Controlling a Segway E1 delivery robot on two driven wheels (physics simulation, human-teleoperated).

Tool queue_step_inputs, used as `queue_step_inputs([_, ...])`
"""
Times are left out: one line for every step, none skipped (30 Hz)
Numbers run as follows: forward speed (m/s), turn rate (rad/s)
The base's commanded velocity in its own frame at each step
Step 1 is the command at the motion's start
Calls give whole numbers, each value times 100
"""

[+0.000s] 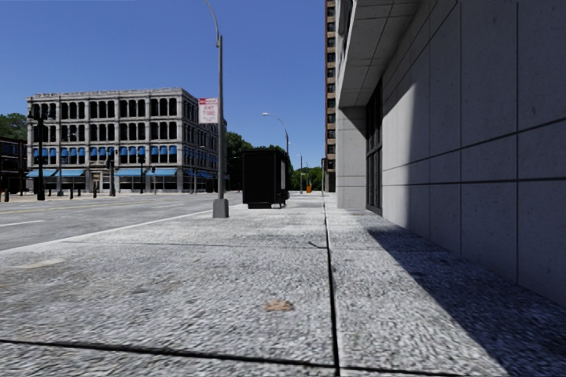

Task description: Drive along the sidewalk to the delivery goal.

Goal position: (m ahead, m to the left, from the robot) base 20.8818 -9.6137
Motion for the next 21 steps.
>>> queue_step_inputs([200,0])
queue_step_inputs([200,0])
queue_step_inputs([200,0])
queue_step_inputs([200,0])
queue_step_inputs([200,0])
queue_step_inputs([200,0])
queue_step_inputs([200,0])
queue_step_inputs([200,0])
queue_step_inputs([200,0])
queue_step_inputs([200,0])
queue_step_inputs([200,0])
queue_step_inputs([200,-5])
queue_step_inputs([200,-5])
queue_step_inputs([200,-11])
queue_step_inputs([200,-14])
queue_step_inputs([200,-14])
queue_step_inputs([200,-15])
queue_step_inputs([200,-15])
queue_step_inputs([200,-15])
queue_step_inputs([200,-15])
queue_step_inputs([200,-15])
